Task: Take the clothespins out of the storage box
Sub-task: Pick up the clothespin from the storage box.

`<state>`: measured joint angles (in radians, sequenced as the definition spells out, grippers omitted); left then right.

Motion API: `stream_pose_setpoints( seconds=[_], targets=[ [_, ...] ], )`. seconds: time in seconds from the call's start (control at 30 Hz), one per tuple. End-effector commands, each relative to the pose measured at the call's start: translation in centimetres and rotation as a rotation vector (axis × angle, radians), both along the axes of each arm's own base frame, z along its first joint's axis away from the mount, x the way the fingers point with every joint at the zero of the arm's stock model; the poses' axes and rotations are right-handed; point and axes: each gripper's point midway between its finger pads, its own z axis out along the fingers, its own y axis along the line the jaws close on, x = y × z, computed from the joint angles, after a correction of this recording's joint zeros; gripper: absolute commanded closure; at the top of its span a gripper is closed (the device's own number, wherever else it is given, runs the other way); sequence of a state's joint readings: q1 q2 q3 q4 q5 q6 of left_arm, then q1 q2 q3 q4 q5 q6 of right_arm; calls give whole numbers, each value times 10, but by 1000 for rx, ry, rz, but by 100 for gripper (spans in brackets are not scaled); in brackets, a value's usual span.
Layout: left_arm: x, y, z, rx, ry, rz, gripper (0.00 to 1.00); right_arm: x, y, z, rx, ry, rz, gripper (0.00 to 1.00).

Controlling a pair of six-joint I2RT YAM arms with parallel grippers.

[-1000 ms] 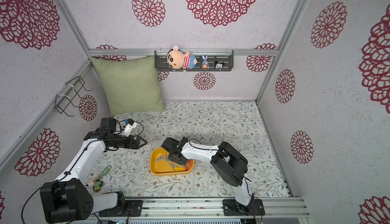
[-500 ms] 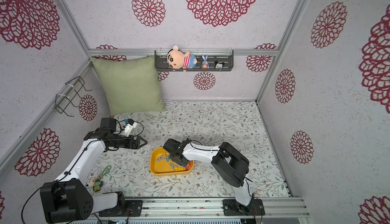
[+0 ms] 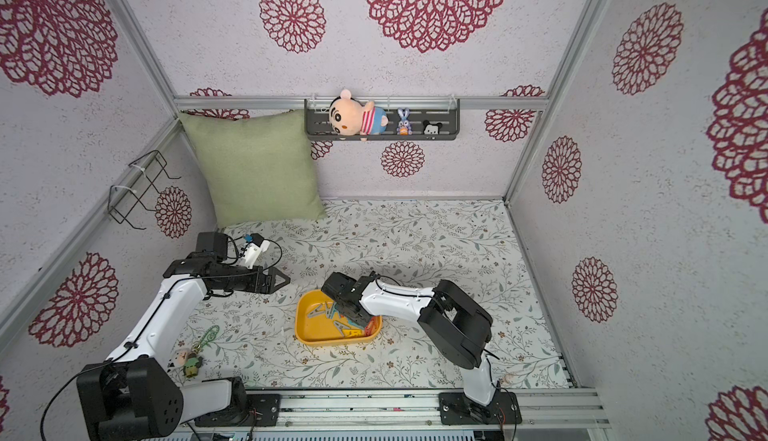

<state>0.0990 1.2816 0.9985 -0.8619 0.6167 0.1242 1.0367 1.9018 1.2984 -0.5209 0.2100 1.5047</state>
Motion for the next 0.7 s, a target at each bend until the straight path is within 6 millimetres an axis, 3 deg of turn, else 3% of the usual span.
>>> stream_pose_setpoints(
  seconds=[0.0,0.67],
  targets=[
    [-2,-1,6,-8,-13,-11,3,8,-5,11,4,-32,-36,69],
    [-3,-2,9,-10,-21,-14,3,1,-2,-18,-28,15,-16,78]
  ],
)
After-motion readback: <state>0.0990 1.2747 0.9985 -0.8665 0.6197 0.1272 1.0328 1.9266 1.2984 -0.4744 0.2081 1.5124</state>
